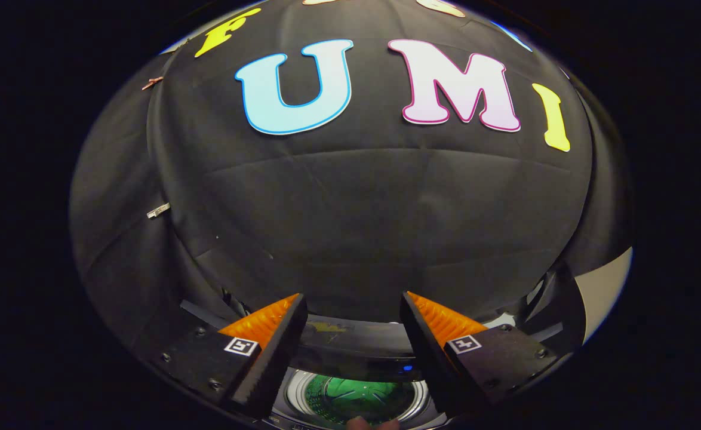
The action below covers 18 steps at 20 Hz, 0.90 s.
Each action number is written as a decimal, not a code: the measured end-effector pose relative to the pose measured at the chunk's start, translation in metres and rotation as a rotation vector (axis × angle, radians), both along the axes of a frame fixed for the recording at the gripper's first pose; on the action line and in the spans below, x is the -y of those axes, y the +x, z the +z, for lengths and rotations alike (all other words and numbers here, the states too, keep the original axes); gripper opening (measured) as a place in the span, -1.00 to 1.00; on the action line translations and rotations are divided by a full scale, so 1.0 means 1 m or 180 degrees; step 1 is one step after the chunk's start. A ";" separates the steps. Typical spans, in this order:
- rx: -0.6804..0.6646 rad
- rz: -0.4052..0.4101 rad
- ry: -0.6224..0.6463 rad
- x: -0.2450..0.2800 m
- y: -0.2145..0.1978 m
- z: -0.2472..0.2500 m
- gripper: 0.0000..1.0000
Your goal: Put the clothes into the washing machine and then close the washing machine lid.
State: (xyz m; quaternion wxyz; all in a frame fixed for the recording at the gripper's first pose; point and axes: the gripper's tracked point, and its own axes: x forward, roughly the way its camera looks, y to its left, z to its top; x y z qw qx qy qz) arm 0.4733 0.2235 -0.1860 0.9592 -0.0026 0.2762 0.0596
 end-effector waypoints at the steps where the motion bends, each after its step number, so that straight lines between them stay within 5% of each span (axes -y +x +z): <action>1: 0.0013 0.0007 -0.0003 0.000 -0.006 -0.002 0.98; 18: 0.0370 0.0105 -0.0091 -0.005 -0.102 -0.047 0.99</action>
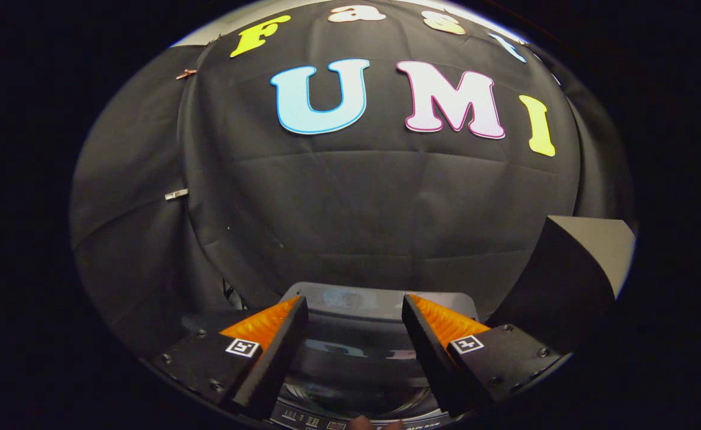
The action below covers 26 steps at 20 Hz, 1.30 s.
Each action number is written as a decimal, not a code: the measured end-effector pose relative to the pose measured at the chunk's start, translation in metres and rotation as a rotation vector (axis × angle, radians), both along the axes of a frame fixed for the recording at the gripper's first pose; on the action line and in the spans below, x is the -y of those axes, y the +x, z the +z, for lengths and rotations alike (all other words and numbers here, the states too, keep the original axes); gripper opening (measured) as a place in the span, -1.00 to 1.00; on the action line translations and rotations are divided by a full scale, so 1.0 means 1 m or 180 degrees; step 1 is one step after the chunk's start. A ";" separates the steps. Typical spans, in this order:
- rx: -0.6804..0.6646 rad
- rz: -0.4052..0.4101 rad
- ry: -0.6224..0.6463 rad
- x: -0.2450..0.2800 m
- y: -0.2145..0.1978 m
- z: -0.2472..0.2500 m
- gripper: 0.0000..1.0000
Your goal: Put the clothes into the washing machine and then close the washing machine lid.
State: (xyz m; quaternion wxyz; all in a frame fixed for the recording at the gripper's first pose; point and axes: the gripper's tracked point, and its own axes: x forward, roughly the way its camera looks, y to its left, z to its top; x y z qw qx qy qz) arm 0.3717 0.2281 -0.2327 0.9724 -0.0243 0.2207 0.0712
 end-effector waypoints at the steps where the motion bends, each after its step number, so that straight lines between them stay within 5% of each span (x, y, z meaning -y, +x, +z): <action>1: 0.0015 0.0032 -0.0006 -0.003 -0.009 -0.005 0.99; 26: 0.1107 0.0367 0.0134 0.027 -0.189 0.176 0.98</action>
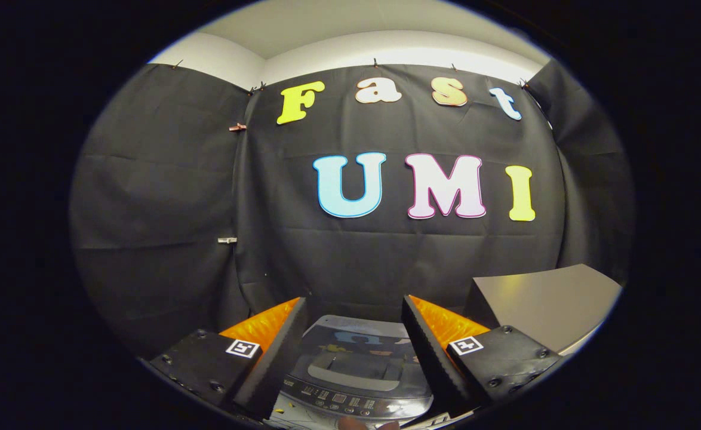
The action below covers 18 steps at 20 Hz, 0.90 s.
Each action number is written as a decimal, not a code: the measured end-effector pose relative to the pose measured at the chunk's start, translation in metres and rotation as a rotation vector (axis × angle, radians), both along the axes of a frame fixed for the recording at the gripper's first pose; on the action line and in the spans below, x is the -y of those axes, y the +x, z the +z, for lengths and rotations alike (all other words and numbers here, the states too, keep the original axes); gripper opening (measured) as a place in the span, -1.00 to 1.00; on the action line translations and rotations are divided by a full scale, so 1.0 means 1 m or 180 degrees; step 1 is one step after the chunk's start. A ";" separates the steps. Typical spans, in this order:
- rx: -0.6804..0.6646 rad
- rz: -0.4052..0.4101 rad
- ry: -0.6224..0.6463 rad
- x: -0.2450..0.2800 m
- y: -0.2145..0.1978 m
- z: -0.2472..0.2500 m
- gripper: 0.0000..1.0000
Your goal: Put the clothes into the washing machine and then close the washing machine lid.
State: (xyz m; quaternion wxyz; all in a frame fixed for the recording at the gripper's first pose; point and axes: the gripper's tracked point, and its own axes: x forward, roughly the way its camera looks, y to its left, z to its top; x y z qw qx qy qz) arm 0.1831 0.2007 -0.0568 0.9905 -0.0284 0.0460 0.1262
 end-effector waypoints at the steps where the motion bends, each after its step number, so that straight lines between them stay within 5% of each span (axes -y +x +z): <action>1: 0.0058 -0.0027 0.0031 0.008 -0.009 0.010 0.99; 8: 0.0359 -0.0241 0.0143 0.073 -0.076 0.058 0.98; 13: 0.0614 -0.0640 0.0013 0.132 -0.131 0.085 0.98; 18: 0.0579 -0.0682 0.0042 0.152 -0.174 0.078 0.98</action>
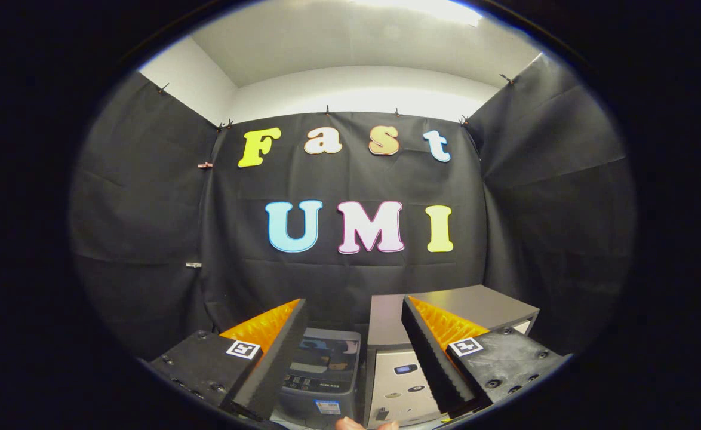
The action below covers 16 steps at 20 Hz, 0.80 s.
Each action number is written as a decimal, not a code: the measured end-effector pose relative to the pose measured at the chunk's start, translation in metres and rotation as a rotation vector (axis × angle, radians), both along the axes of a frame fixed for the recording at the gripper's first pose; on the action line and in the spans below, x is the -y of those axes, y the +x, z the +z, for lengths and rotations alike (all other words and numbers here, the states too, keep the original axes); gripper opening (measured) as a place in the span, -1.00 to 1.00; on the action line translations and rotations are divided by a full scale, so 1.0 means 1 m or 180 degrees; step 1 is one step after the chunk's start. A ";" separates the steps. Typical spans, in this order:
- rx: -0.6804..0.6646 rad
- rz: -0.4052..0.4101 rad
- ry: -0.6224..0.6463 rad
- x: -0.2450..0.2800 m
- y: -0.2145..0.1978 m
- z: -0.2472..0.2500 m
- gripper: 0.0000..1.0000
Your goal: Put the clothes into the washing machine and then close the washing machine lid.
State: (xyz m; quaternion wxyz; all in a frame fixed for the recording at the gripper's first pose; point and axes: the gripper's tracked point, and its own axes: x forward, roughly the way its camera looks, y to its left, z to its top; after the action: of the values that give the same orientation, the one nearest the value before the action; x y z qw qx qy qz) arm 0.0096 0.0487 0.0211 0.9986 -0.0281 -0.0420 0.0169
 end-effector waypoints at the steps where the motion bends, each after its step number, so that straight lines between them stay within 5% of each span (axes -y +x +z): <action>1: -0.0016 -0.0042 -0.0034 0.008 -0.003 -0.001 0.98; 16: -0.0025 -0.0154 0.0047 0.035 -0.011 -0.002 0.98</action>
State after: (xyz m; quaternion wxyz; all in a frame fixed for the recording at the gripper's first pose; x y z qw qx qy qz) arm -0.0016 0.0133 0.0195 0.9990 -0.0217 -0.0375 -0.0075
